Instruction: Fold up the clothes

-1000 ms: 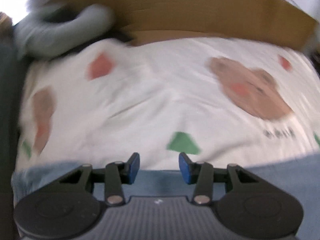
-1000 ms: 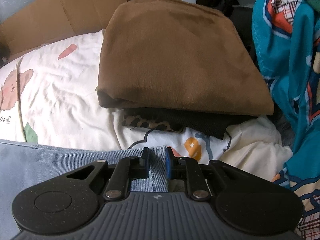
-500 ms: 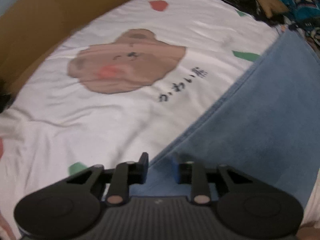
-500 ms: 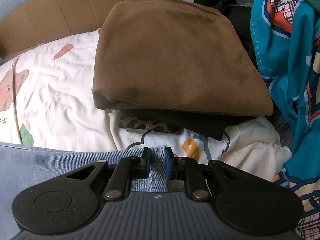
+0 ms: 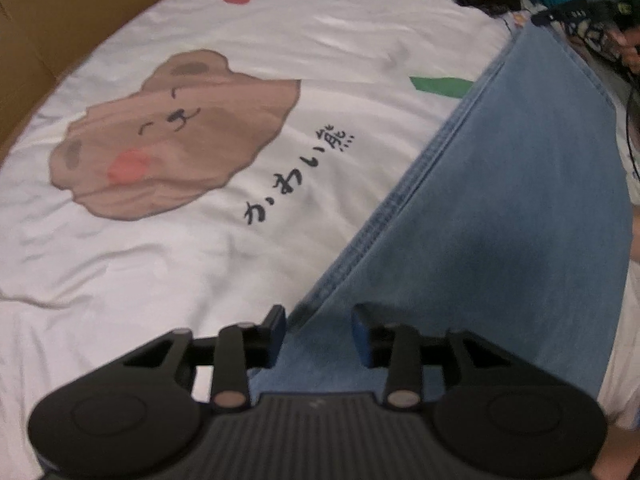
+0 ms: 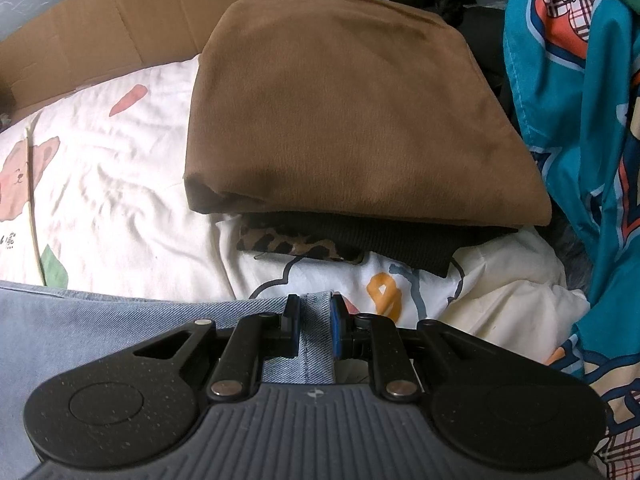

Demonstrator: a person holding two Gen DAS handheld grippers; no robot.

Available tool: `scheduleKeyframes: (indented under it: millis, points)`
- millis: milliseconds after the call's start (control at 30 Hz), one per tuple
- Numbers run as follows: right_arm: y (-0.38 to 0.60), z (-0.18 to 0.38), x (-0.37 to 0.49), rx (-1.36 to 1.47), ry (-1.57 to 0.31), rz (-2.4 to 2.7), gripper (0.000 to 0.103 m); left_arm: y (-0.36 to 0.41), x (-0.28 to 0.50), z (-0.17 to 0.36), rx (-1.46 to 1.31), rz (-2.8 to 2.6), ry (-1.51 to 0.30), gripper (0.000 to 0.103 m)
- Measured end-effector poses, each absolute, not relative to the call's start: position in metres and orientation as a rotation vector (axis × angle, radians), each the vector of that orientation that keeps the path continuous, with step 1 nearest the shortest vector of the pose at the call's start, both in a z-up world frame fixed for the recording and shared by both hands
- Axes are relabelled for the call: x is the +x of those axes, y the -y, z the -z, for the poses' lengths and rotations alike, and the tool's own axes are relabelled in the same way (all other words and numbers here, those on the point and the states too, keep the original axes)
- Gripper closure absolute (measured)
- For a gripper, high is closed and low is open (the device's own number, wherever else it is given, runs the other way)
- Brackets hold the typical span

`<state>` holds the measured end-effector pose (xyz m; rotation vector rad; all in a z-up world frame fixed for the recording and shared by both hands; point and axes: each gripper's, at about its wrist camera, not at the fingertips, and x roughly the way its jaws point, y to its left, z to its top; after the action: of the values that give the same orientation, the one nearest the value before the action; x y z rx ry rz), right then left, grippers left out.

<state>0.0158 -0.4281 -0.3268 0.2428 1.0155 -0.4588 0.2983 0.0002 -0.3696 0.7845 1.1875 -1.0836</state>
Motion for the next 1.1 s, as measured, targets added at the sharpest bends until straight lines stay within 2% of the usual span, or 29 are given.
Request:
scheduleKeyframes:
  millis: [200, 233, 267, 367, 433, 767, 1100]
  points:
    - [0.432, 0.328, 0.017, 0.239, -1.021, 0.45, 0.089, 0.012, 0.291, 0.376, 0.883, 1.148, -1.173, 0.073]
    - [0.431, 0.329, 0.017, 0.24, -1.021, 0.45, 0.089, 0.012, 0.291, 0.377, 0.895, 1.148, -1.166, 0.081]
    - [0.431, 0.329, 0.016, 0.241, -1.022, 0.451, 0.089, 0.012, 0.29, 0.377, 0.906, 1.15, -1.157, 0.094]
    - [0.429, 0.329, 0.014, 0.247, -1.019, 0.454, 0.089, 0.006, 0.279, 0.369, 0.931, 1.203, -1.072, 0.1]
    - [0.429, 0.328, 0.013, 0.25, -1.014, 0.453, 0.089, 0.0, 0.273, 0.363, 0.929, 1.204, -1.027, 0.1]
    - [0.427, 0.319, 0.012, 0.248, -0.999, 0.465, 0.089, -0.022, 0.289, 0.334, 0.672, 1.162, -1.033, 0.101]
    - [0.43, 0.329, 0.018, 0.251, -1.02, 0.474, 0.089, -0.019, 0.302, 0.351, 0.663, 1.151, -1.054, 0.101]
